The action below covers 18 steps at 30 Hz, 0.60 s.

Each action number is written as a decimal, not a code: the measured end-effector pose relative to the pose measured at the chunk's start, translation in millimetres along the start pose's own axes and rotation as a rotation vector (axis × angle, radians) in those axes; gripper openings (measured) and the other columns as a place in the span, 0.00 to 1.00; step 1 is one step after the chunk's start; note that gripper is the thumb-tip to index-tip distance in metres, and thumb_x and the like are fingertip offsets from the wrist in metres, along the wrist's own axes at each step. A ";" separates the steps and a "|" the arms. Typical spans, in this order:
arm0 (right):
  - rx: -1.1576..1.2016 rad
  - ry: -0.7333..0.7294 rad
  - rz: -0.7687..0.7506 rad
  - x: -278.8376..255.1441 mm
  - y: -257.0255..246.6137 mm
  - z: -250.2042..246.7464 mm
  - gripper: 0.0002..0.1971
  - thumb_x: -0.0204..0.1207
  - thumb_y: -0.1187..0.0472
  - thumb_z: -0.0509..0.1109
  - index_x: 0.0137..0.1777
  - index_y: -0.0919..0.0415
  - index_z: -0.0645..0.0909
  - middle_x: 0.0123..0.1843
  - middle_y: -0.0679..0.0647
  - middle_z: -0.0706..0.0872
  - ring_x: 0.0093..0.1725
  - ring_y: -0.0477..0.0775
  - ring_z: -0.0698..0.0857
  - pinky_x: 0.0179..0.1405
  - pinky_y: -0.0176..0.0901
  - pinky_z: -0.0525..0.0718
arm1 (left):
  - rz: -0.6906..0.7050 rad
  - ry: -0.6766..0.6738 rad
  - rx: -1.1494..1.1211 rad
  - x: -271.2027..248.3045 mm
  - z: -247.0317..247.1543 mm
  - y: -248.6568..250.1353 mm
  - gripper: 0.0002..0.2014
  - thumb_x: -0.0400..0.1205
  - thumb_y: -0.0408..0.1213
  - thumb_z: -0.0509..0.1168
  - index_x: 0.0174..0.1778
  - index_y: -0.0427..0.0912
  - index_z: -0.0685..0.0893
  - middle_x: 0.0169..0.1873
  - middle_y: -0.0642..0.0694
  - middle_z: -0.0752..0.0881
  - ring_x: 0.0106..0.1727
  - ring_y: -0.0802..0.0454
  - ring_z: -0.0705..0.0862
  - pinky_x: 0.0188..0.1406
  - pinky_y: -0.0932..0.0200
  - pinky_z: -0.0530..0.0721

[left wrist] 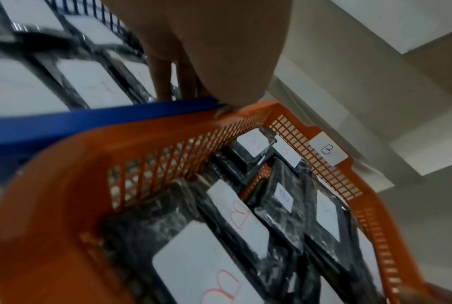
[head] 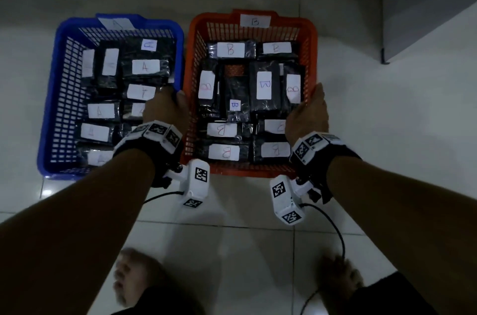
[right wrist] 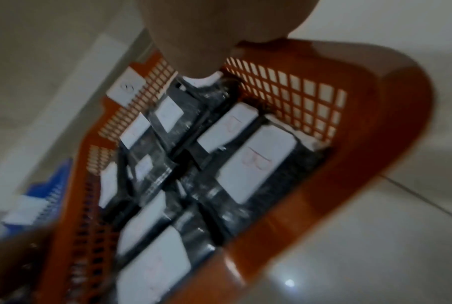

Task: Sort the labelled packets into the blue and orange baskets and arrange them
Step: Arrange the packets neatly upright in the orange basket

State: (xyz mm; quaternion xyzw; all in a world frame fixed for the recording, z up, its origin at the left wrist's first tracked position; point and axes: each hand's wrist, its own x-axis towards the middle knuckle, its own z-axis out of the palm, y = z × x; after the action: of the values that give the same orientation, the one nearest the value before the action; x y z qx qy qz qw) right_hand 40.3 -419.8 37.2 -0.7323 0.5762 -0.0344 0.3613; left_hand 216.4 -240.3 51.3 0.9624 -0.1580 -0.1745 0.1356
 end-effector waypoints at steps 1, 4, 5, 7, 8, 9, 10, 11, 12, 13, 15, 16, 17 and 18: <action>0.017 -0.017 0.028 -1.1 -2.6 -0.2 0.32 0.83 0.67 0.57 0.85 0.58 0.49 0.78 0.60 0.69 0.73 0.59 0.73 0.73 0.48 0.70 | 0.006 -0.002 -0.019 2.8 -0.1 -0.7 0.18 0.87 0.46 0.51 0.53 0.36 0.80 0.47 0.35 0.85 0.48 0.36 0.84 0.41 0.55 0.70; 0.028 -0.013 0.082 -2.9 -7.9 -1.0 0.35 0.82 0.69 0.57 0.86 0.57 0.46 0.79 0.59 0.68 0.74 0.59 0.72 0.74 0.46 0.67 | 0.018 -0.024 -0.074 1.9 -2.7 0.4 0.17 0.87 0.45 0.52 0.58 0.36 0.78 0.49 0.38 0.84 0.47 0.38 0.82 0.40 0.56 0.70; 0.015 -0.004 0.097 -3.8 -9.1 -1.5 0.35 0.82 0.68 0.57 0.86 0.56 0.46 0.78 0.59 0.68 0.74 0.59 0.72 0.73 0.46 0.68 | 0.015 -0.039 -0.079 -0.6 -4.5 1.9 0.17 0.88 0.45 0.52 0.61 0.37 0.77 0.53 0.36 0.84 0.51 0.37 0.82 0.41 0.56 0.71; 0.009 0.004 0.105 -4.0 -11.4 -1.2 0.35 0.82 0.66 0.57 0.86 0.55 0.46 0.78 0.59 0.70 0.73 0.60 0.74 0.71 0.48 0.71 | -0.003 -0.100 -0.108 -6.2 -10.0 5.6 0.20 0.88 0.44 0.51 0.73 0.39 0.71 0.63 0.34 0.81 0.59 0.36 0.81 0.50 0.51 0.75; 0.004 -0.001 0.109 -4.7 -11.1 -2.5 0.35 0.83 0.66 0.57 0.86 0.54 0.45 0.77 0.60 0.70 0.73 0.60 0.74 0.70 0.49 0.71 | -0.015 -0.141 -0.126 -11.1 -13.6 7.0 0.22 0.88 0.44 0.51 0.79 0.42 0.65 0.68 0.34 0.78 0.63 0.35 0.79 0.57 0.50 0.76; 0.000 -0.021 0.116 -6.3 -11.6 -4.0 0.35 0.83 0.65 0.57 0.86 0.54 0.45 0.77 0.60 0.69 0.72 0.61 0.74 0.70 0.49 0.72 | -0.026 -0.175 -0.153 -15.6 -16.0 6.9 0.25 0.88 0.43 0.51 0.82 0.44 0.59 0.72 0.35 0.75 0.66 0.36 0.78 0.61 0.50 0.75; -0.014 -0.043 0.107 -6.8 -11.0 -6.4 0.35 0.83 0.64 0.57 0.86 0.54 0.44 0.77 0.60 0.69 0.71 0.61 0.75 0.69 0.49 0.73 | -0.020 -0.195 -0.194 -18.4 -16.1 5.3 0.26 0.88 0.42 0.51 0.84 0.48 0.55 0.74 0.37 0.73 0.69 0.37 0.76 0.64 0.51 0.74; -0.043 -0.067 0.100 -9.2 -12.0 -11.2 0.35 0.83 0.63 0.57 0.86 0.53 0.45 0.78 0.60 0.68 0.70 0.62 0.75 0.67 0.50 0.74 | -0.001 -0.200 -0.239 -21.5 -16.3 3.4 0.28 0.88 0.42 0.52 0.84 0.50 0.52 0.77 0.39 0.69 0.72 0.38 0.74 0.66 0.52 0.73; -0.079 -0.093 0.086 -13.6 -13.2 -18.9 0.33 0.83 0.63 0.58 0.85 0.53 0.48 0.78 0.60 0.67 0.69 0.62 0.76 0.65 0.50 0.75 | 0.028 -0.188 -0.273 -26.1 -16.8 0.0 0.28 0.88 0.41 0.52 0.84 0.52 0.51 0.80 0.41 0.65 0.75 0.41 0.71 0.69 0.53 0.71; -0.109 -0.111 0.056 -18.6 -15.8 -28.9 0.31 0.83 0.63 0.57 0.84 0.54 0.53 0.77 0.60 0.67 0.68 0.62 0.77 0.63 0.50 0.75 | 0.047 -0.166 -0.293 -31.8 -18.2 -3.8 0.29 0.87 0.41 0.53 0.84 0.53 0.51 0.81 0.44 0.62 0.78 0.44 0.67 0.72 0.54 0.67; -0.160 -0.148 -0.055 -32.8 -20.8 -55.9 0.24 0.84 0.61 0.57 0.79 0.56 0.62 0.75 0.59 0.69 0.68 0.60 0.77 0.63 0.46 0.73 | 0.028 -0.128 -0.297 -53.6 -23.4 -13.0 0.29 0.86 0.42 0.55 0.84 0.51 0.54 0.81 0.44 0.60 0.77 0.48 0.66 0.72 0.55 0.66; -0.193 -0.165 -0.106 -40.1 -21.5 -72.5 0.22 0.84 0.58 0.58 0.78 0.57 0.65 0.76 0.58 0.69 0.69 0.59 0.76 0.65 0.45 0.72 | 0.011 -0.105 -0.308 -69.1 -28.8 -15.6 0.28 0.86 0.41 0.56 0.83 0.50 0.57 0.80 0.41 0.61 0.74 0.48 0.70 0.71 0.53 0.68; -0.222 -0.155 -0.164 -48.7 -22.9 -88.6 0.22 0.84 0.57 0.59 0.78 0.58 0.67 0.75 0.58 0.71 0.70 0.57 0.76 0.67 0.45 0.72 | -0.005 -0.080 -0.310 -87.1 -33.4 -18.4 0.28 0.85 0.40 0.58 0.82 0.48 0.61 0.78 0.39 0.64 0.70 0.46 0.72 0.69 0.51 0.71; -0.229 -0.137 -0.228 -57.6 -22.3 -105.6 0.21 0.83 0.58 0.61 0.76 0.58 0.71 0.73 0.58 0.74 0.69 0.56 0.78 0.68 0.45 0.73 | -0.034 -0.069 -0.303 -106.5 -39.8 -21.6 0.27 0.84 0.39 0.61 0.80 0.46 0.64 0.76 0.38 0.66 0.69 0.44 0.74 0.69 0.48 0.72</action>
State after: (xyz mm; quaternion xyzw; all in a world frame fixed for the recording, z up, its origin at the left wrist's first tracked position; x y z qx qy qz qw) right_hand -9.9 -419.7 148.7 -0.8299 0.4634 0.0405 0.3080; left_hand 142.3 -174.9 111.6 0.9268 -0.1183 -0.2315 0.2709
